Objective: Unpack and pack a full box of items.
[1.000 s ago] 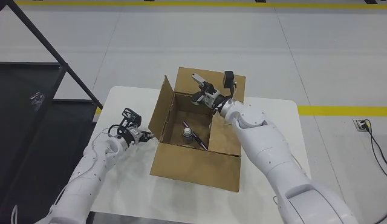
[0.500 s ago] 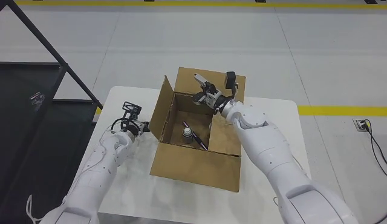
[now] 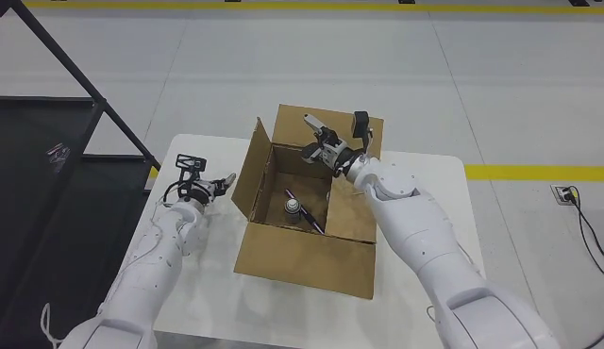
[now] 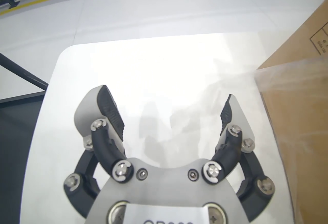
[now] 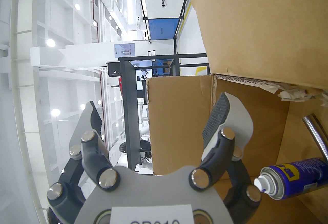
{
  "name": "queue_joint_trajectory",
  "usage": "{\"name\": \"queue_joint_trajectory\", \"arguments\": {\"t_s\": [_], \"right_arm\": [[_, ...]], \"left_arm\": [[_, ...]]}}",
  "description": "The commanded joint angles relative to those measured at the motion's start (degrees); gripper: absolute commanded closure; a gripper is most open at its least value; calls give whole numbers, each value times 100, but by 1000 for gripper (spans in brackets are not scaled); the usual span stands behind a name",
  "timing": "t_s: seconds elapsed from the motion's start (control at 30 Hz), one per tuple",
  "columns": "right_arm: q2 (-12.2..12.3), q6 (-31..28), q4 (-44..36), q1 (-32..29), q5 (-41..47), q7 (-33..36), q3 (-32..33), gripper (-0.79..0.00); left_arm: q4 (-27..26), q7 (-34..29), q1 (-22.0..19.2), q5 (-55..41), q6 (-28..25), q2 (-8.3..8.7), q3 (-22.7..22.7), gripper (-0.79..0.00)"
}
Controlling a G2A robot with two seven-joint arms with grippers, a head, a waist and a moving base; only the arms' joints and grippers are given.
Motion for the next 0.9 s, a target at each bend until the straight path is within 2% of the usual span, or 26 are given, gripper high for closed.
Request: {"name": "queue_joint_trajectory", "arguments": {"t_s": [0.0,0.07,0.33,0.57,0.73,0.87], "right_arm": [[-1,7,12,5,-4,6,4,-785],[-2,8,22,10,-8,7,8,-785],[-5,22,51,26,-31,12,24,-785],[-24,55,56,41,-44,16,22,-785],[-65,24,-44,44,-135,2,-46,-785],[-93,63,-59,53,-157,-43,-71,-785]], "left_arm": [[-4,56,20,-83,173,-14,-30,-785],[-33,43,43,-117,145,-34,-23,-785],[-8,10,49,489,-886,53,230,-785],[-58,-252,-43,495,-630,-8,285,-785],[-81,-292,-60,507,-124,-130,373,-785],[-18,-455,-121,535,-1,-231,465,-785]]}}
